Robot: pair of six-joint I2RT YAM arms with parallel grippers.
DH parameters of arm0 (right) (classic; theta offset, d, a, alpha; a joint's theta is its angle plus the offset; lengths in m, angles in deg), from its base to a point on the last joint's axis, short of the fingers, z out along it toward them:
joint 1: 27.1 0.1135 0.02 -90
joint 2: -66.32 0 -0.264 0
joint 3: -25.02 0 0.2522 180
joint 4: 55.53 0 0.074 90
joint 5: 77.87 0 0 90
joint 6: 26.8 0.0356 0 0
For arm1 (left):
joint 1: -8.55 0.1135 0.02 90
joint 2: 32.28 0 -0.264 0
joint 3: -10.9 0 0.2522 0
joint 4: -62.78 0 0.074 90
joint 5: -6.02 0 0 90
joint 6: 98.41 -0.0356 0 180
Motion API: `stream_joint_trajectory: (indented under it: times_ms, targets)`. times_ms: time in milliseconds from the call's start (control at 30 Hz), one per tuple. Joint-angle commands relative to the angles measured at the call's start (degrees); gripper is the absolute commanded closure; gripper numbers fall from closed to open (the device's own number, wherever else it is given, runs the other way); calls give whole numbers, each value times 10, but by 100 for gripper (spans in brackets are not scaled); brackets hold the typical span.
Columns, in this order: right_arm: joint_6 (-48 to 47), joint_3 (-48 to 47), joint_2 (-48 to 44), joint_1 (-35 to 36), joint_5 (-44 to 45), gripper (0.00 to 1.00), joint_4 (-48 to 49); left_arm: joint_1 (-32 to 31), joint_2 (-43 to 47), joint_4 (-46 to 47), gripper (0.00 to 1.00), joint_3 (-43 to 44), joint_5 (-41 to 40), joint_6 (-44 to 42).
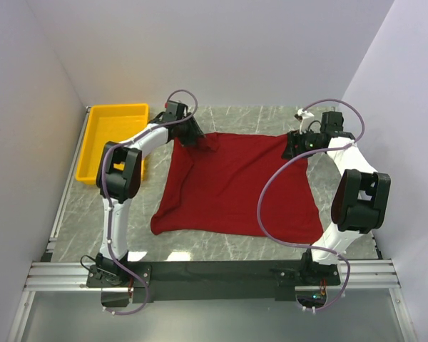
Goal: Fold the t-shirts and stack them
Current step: Flatten the tshirt out
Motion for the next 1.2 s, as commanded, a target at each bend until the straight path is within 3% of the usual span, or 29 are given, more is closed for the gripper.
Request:
stream_joint_trajectory:
  times_ms: [0,233,333,367,533,733,800,833,867,1033,1133,1167]
  targets:
    - [-2,7,-28,-3,-9,29,3,-3,-28,-6,45,40,-19,31]
    - [0,5,-28,-5,-8,29,6,-4,-40,14,59,31,12,44]
    - [3,0,-24,-4,-13,29,6,-4,-39,32,81,28,26,48]
    - [3,-1,-24,-5,-13,29,6,-4,-38,45,99,28,34,54]
    - [5,1,-28,-5,-13,29,8,7,-60,87,100,67,79,101]
    - [7,3,-31,-5,-12,29,9,45,-165,196,99,207,151,262]
    - [7,3,-32,-5,-13,29,8,55,-204,220,79,260,150,325]
    - [6,4,-33,-5,-11,29,8,59,-214,232,65,271,151,339]
    - [5,5,-34,-6,-12,29,8,65,-222,231,44,288,153,349]
    - [1,21,-40,-9,-13,29,12,83,-177,209,37,235,125,303]
    - [1,25,-41,-10,-14,29,13,96,-114,176,37,193,81,207]
    - [0,26,-41,-10,-15,29,13,97,-102,128,36,199,54,137]
